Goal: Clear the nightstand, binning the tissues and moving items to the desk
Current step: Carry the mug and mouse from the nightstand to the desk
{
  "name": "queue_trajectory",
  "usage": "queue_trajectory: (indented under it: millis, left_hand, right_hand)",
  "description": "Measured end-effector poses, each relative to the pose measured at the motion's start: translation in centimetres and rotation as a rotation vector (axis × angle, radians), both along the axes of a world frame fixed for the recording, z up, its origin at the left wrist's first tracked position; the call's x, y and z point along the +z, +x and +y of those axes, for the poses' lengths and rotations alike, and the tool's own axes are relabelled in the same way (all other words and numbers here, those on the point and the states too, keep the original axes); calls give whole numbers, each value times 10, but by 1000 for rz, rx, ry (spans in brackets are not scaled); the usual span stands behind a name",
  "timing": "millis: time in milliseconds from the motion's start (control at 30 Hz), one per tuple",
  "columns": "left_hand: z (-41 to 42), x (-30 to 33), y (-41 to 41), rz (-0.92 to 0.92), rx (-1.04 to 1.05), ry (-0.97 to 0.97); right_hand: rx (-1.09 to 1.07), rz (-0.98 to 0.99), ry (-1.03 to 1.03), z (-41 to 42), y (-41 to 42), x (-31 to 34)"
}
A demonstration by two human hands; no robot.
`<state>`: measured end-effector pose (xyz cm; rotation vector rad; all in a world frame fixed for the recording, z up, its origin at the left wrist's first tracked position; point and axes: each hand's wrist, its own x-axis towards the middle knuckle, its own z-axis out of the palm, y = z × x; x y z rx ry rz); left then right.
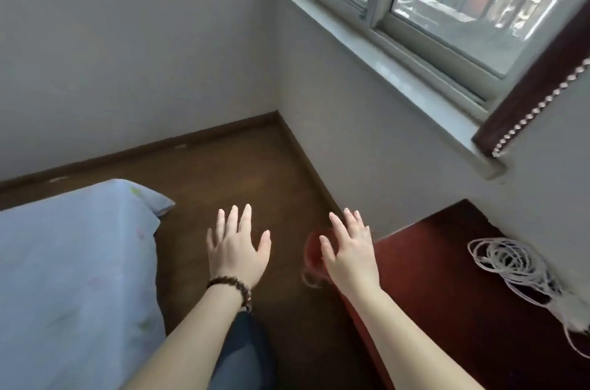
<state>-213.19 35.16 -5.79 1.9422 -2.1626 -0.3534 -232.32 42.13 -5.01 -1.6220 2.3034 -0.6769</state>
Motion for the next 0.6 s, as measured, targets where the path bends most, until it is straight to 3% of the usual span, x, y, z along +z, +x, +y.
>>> queue_trajectory:
  millis: [233,600]
  left_hand:
    - [-80,-15,101,47,278,5]
    - [-271,-13,250,35,492,46]
  right_hand:
    - [229,20,23,-130,80,-15]
    - [453,-35,49,-379,224,-18]
